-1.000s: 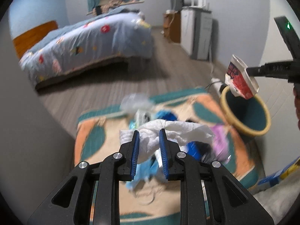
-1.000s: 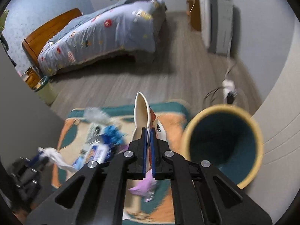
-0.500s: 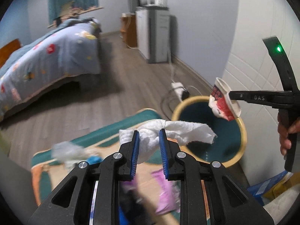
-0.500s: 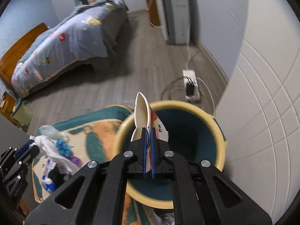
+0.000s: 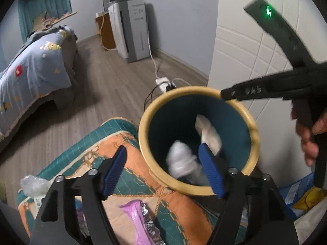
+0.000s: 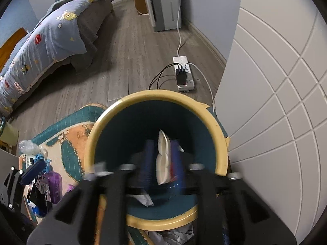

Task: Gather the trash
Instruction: 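Move both tools back over the cushion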

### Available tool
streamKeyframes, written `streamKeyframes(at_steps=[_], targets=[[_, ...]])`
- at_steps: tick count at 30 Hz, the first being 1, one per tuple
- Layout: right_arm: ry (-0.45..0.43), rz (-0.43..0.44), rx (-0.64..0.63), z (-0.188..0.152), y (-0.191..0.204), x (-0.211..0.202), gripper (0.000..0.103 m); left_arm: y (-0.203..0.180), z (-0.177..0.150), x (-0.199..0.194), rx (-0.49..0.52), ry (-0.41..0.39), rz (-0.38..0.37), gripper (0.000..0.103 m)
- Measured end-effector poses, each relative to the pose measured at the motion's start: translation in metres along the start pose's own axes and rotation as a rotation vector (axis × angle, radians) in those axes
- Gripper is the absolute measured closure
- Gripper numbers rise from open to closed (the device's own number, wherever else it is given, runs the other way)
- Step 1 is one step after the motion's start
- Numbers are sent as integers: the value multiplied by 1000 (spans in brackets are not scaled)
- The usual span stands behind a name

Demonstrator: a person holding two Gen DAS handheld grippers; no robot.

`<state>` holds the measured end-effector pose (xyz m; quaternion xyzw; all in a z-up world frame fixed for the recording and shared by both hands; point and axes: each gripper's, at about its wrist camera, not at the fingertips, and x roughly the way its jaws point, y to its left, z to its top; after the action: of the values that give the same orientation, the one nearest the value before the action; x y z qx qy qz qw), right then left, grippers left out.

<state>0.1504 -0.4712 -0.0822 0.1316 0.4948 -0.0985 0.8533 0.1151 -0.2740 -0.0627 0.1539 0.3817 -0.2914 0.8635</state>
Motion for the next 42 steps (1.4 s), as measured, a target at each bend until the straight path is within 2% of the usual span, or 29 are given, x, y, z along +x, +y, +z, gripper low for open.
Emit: streamKeyframes(at_steps=[1, 3, 5, 8, 20, 25, 28, 35, 42], targets=[[-6, 0, 7, 0, 0, -2, 45, 5, 0, -4, -19, -12, 1, 19], [-19, 9, 22, 0, 0, -6, 35, 13, 0, -13, -45, -30, 15, 10], [-28, 19, 26, 1, 2, -9, 12, 24, -2, -24, -66, -53, 43, 9], [-46, 31, 14, 2, 10, -15, 6, 36, -7, -38, -85, -56, 83, 7], [-46, 76, -57, -5, 73, -34, 6, 95, -35, -95, -205, -86, 140, 7], [-38, 91, -106, -13, 102, -38, 6, 123, -50, -117, -248, -92, 188, 6], [-31, 91, -125, -19, 118, -39, 6, 141, -62, -128, -277, -87, 217, 6], [37, 167, -115, -36, 158, -31, 6, 179, -98, -147, -330, -53, 278, 6], [62, 183, -183, -54, 207, -30, 6, 208, -129, -162, -349, -19, 328, 6]])
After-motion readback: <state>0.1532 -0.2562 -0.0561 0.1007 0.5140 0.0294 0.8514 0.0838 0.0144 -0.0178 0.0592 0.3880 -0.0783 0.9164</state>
